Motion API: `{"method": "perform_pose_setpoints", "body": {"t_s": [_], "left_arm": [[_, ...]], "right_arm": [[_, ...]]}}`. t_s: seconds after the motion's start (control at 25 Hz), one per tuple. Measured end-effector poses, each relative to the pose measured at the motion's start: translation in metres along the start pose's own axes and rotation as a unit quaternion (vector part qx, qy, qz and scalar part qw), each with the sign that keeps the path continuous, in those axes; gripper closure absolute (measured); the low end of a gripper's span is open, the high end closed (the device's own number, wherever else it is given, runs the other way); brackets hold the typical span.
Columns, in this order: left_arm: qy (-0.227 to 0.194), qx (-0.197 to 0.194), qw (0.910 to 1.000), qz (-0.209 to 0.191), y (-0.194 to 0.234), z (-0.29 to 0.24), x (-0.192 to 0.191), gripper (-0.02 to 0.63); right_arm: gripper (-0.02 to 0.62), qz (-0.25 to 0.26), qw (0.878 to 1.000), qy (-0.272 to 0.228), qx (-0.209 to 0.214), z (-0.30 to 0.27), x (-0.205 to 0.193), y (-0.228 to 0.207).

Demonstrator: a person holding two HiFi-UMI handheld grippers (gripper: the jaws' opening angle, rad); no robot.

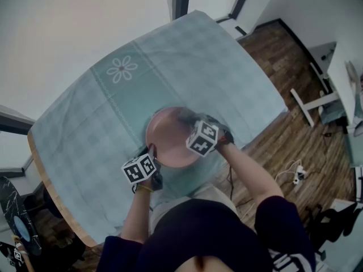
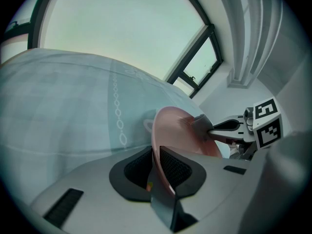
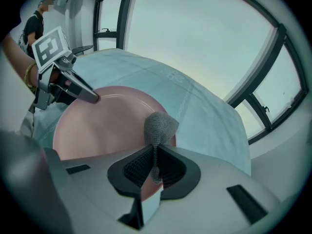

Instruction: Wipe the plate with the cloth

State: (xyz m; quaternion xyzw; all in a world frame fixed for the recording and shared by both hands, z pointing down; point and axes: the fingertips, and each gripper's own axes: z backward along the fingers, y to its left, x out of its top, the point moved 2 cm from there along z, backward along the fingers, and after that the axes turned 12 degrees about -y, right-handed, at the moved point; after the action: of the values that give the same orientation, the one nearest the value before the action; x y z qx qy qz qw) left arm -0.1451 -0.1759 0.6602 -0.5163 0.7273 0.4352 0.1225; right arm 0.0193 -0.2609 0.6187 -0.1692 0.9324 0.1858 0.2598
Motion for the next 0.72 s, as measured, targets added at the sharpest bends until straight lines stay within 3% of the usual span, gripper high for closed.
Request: {"method": "perform_pose_setpoints", "body": {"t_s": [0.72], "left_arm": [[0.003,-0.006,1.0,0.0,0.002,-0.001,0.0,0.545]], "right_arm": [[0.563,-0.016,0.999,0.035,0.028,-0.013,-0.015,0.019]]}}
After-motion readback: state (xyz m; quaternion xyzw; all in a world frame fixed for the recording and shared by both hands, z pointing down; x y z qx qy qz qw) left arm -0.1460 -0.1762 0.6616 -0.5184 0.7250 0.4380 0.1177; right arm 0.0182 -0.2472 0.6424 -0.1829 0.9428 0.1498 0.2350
